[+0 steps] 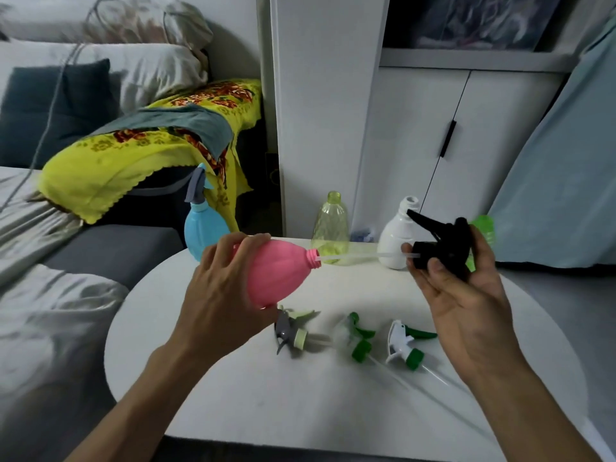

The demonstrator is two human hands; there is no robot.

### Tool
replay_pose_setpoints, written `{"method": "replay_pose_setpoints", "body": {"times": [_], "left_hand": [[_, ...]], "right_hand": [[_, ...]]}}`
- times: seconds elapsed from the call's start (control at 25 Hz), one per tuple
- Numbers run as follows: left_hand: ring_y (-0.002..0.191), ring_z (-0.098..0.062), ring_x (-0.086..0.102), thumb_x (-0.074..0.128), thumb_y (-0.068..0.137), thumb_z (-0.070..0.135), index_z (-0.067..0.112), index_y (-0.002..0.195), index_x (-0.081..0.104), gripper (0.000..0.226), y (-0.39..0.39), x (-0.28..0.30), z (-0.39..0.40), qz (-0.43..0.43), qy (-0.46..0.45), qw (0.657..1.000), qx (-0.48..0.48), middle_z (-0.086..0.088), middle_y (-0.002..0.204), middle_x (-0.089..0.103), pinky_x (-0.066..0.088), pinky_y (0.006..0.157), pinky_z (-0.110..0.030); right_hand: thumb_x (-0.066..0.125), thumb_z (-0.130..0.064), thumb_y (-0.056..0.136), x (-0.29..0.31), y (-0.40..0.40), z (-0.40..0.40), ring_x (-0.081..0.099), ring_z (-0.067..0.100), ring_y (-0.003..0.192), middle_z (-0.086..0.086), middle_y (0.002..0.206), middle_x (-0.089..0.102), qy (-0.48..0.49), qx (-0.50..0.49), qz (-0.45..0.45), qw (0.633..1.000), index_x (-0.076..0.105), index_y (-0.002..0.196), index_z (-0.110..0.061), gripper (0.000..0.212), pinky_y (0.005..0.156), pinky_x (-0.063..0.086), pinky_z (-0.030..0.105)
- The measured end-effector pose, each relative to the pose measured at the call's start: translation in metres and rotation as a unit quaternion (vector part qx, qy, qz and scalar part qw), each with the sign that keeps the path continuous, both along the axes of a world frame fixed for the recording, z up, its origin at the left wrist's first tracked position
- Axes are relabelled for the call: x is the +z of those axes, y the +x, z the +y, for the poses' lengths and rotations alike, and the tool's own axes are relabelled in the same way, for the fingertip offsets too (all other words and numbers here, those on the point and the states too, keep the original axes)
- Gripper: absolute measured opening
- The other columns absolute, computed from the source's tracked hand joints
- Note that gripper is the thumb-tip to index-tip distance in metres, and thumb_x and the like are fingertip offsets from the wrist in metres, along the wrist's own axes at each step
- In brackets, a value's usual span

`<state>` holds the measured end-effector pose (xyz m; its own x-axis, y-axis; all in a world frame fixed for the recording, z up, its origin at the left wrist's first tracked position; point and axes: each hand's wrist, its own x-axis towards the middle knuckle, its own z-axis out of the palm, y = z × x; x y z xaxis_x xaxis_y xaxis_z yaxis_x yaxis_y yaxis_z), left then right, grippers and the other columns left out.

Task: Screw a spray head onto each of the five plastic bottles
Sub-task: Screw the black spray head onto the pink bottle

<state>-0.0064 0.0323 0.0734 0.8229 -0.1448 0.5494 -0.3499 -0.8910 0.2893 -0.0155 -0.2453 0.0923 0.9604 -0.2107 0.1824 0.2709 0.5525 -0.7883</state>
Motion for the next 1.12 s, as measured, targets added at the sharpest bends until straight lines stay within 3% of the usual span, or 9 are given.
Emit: {"method": "replay_pose_setpoints", "body": {"times": [0.12,0.24,0.36,0.52,0.76,0.84,0.96,1.04,1.12], "left_hand": [[0.108,-0.033,0.052,0.094,0.049,0.031,0.016,0.134,0.048,0.097,0.002,-0.002,0.0,-0.003,-0.009,1.0,-0.015,-0.011,0.127,0.054,0.054,0.075,-0.045],[0.111,-0.032,0.053,0.096,0.048,0.037,0.016,0.135,0.047,0.102,0.001,-0.005,-0.006,0.001,-0.001,0.999,-0.041,-0.011,0.13,0.054,0.054,0.078,-0.044],[0.108,-0.033,0.054,0.097,0.046,0.034,0.016,0.134,0.047,0.102,0.004,-0.005,-0.008,0.004,-0.014,0.999,-0.033,-0.012,0.128,0.055,0.055,0.075,-0.046],[0.106,-0.033,0.052,0.095,0.047,0.028,0.016,0.134,0.047,0.099,0.006,-0.004,0.001,0.015,-0.043,0.999,0.007,-0.012,0.126,0.054,0.054,0.073,-0.046],[0.111,-0.03,0.051,0.091,0.051,0.042,0.022,0.135,0.044,0.099,0.0,-0.007,-0.014,0.021,-0.013,0.998,-0.066,-0.008,0.132,0.052,0.053,0.078,-0.042],[0.114,-0.029,0.05,0.091,0.051,0.042,0.02,0.137,0.046,0.1,-0.002,-0.008,-0.018,0.028,0.002,0.997,-0.072,-0.006,0.134,0.051,0.054,0.08,-0.043],[0.114,-0.028,0.049,0.092,0.051,0.04,0.02,0.137,0.047,0.099,-0.003,-0.008,-0.018,0.026,0.012,0.997,-0.074,-0.005,0.133,0.051,0.054,0.08,-0.043],[0.115,-0.027,0.048,0.091,0.053,0.042,0.02,0.137,0.046,0.098,-0.003,-0.008,-0.015,0.023,0.013,0.996,-0.08,-0.004,0.134,0.05,0.051,0.081,-0.04],[0.116,-0.026,0.048,0.091,0.054,0.045,0.02,0.137,0.046,0.097,-0.003,-0.006,-0.014,0.02,0.017,0.995,-0.092,-0.004,0.135,0.05,0.05,0.083,-0.038]], "right_hand": [[0.055,0.008,0.082,-0.005,0.0,0.011,0.071,0.029,0.102,0.004,0.12,0.072,-0.03,-0.005,0.015,0.999,0.035,0.149,-0.019,0.075,0.103,0.048,0.043],[0.064,-0.001,0.075,-0.008,-0.001,0.017,0.07,0.027,0.106,0.004,0.117,0.074,-0.069,-0.026,0.018,0.997,0.038,0.148,-0.026,0.081,0.099,0.052,0.041],[0.061,0.006,0.082,-0.004,0.004,0.009,0.07,0.024,0.102,-0.003,0.112,0.075,-0.052,-0.066,0.011,0.996,0.042,0.144,-0.022,0.071,0.09,0.057,0.039],[0.055,0.013,0.09,-0.003,0.008,-0.006,0.063,0.035,0.117,0.004,0.126,0.067,-0.064,-0.083,0.038,0.994,0.044,0.142,-0.021,0.062,0.094,0.055,0.043],[0.074,0.006,0.078,-0.014,-0.002,0.021,0.073,0.02,0.098,-0.001,0.104,0.078,-0.207,-0.014,0.006,0.978,0.05,0.133,-0.032,0.071,0.084,0.059,0.031],[0.083,-0.01,0.075,-0.019,-0.007,0.029,0.072,0.012,0.096,-0.003,0.106,0.077,-0.338,-0.014,-0.015,0.941,0.047,0.133,-0.039,0.075,0.08,0.054,0.02],[0.083,-0.035,0.075,-0.025,-0.008,0.027,0.062,-0.001,0.101,-0.012,0.112,0.07,-0.569,-0.105,-0.054,0.814,0.043,0.135,-0.037,0.072,0.083,0.045,0.007],[0.072,-0.049,0.082,-0.025,-0.008,0.02,0.066,0.008,0.087,-0.006,0.098,0.072,-0.647,-0.145,-0.071,0.745,0.054,0.13,-0.029,0.055,0.075,0.053,0.021],[0.054,-0.061,0.087,-0.025,-0.007,0.016,0.058,0.017,0.063,-0.002,0.07,0.067,-0.723,-0.189,-0.08,0.659,0.067,0.12,-0.023,0.052,0.055,0.045,0.027]]}}
